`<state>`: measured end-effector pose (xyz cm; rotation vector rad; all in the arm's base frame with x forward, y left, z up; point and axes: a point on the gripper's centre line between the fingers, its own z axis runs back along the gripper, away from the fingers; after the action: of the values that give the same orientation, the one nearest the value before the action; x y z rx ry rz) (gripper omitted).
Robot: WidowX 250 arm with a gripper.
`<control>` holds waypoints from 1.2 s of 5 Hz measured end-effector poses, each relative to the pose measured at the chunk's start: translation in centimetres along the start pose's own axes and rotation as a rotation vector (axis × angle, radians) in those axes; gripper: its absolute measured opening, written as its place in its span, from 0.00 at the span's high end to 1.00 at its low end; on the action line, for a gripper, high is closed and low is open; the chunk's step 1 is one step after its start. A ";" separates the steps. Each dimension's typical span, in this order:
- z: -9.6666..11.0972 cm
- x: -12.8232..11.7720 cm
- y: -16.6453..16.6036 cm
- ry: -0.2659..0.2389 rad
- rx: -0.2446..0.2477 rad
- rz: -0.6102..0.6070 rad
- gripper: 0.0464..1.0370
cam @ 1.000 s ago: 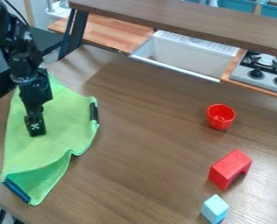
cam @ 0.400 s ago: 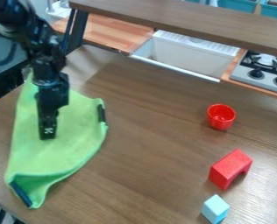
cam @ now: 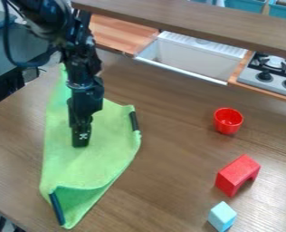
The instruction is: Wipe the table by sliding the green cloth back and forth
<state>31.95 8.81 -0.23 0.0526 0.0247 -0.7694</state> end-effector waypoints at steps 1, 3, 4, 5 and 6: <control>0.3 2.5 -0.4 -0.013 0.000 -0.014 0.04; 1.1 6.9 -0.2 -0.032 0.014 -0.029 0.04; 1.0 7.3 -0.1 -0.023 0.014 -0.035 0.04; 0.2 6.1 -0.1 -0.018 0.007 -0.037 0.04; 0.1 3.6 -0.1 -0.013 -0.008 -0.045 0.04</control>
<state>34.50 6.22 -0.25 0.0398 0.0170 -0.8145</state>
